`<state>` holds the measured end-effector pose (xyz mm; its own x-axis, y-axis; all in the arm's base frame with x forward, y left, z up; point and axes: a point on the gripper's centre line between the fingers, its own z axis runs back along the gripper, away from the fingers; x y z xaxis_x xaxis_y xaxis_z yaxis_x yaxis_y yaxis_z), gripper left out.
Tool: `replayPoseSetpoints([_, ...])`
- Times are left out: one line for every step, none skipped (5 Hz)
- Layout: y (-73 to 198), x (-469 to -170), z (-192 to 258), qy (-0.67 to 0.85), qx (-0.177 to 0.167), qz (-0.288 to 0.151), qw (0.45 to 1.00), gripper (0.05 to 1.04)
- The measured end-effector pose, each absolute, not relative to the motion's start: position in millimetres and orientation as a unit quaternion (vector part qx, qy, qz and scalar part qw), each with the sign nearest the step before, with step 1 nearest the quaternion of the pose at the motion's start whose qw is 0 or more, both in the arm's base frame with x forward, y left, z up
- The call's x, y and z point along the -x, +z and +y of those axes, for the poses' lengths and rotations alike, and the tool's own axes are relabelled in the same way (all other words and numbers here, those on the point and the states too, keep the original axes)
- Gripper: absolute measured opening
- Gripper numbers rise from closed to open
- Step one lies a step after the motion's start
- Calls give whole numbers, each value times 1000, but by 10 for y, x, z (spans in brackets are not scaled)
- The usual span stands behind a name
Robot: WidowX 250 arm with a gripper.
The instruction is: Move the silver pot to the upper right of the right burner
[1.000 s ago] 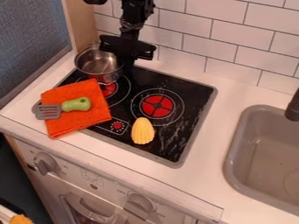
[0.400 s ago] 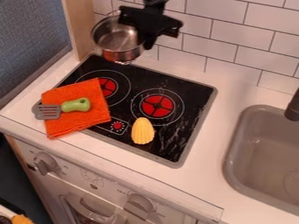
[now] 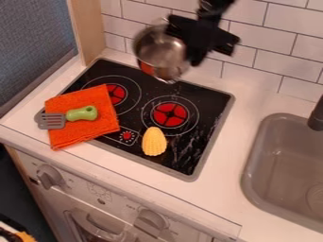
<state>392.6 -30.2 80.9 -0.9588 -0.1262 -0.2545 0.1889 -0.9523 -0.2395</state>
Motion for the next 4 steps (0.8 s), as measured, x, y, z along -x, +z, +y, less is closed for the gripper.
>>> replayPoseSetpoints([770,-3901,-585,-982,-129,125,55,77])
replayPoseSetpoints([496,-3866,-721,-984,-107,137,37,77])
replayPoseSetpoints([333,-3828,-836,-985,-92,143,24,77])
replayPoseSetpoints([194,-3815,-900,-986,-81,148,14,77])
